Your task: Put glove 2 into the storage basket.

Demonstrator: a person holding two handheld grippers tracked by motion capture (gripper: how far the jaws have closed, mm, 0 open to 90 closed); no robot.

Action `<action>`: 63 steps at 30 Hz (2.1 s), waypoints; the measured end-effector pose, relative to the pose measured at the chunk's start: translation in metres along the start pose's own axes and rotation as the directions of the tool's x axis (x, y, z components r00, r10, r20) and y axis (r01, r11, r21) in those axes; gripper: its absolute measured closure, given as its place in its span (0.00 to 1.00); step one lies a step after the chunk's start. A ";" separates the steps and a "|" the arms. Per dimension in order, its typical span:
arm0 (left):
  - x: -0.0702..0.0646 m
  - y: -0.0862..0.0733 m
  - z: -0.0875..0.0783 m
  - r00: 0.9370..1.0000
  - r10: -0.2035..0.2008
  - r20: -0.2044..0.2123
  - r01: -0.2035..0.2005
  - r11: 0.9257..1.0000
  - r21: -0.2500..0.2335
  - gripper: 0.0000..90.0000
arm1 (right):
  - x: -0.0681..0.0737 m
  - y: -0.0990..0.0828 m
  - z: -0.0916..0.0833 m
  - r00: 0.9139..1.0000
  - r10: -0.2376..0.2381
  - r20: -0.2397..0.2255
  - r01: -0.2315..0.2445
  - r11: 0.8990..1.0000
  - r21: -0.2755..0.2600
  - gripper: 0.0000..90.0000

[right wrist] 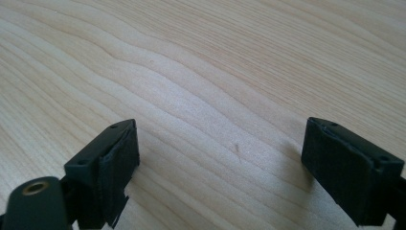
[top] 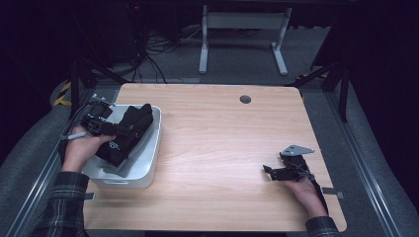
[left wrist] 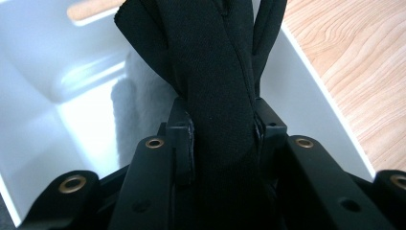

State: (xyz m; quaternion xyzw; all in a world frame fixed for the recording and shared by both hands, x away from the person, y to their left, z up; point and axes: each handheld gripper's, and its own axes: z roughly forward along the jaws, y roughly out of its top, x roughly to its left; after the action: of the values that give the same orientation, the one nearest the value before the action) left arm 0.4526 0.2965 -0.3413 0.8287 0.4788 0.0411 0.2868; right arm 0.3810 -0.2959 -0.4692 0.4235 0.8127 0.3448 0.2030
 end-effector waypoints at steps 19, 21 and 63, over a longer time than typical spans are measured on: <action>0.013 -0.006 0.023 0.998 -0.013 -0.061 0.013 1.000 0.009 0.29 | 0.000 0.000 0.000 1.000 0.001 -0.001 -0.001 1.000 0.000 0.15; 0.012 -0.006 0.023 0.997 -0.010 -0.074 0.010 1.000 0.001 0.23 | 0.000 0.000 0.000 1.000 0.001 -0.001 -0.001 1.000 0.000 0.15; -0.072 0.020 0.013 0.992 0.123 0.029 -0.114 0.968 -0.225 0.17 | 0.000 0.000 0.000 1.000 0.001 -0.001 -0.001 1.000 0.001 0.15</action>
State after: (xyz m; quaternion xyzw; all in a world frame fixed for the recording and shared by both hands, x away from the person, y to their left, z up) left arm 0.4342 0.2246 -0.3273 0.8192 0.4145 0.0940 0.3850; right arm 0.3810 -0.2958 -0.4692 0.4240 0.8128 0.3448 0.2021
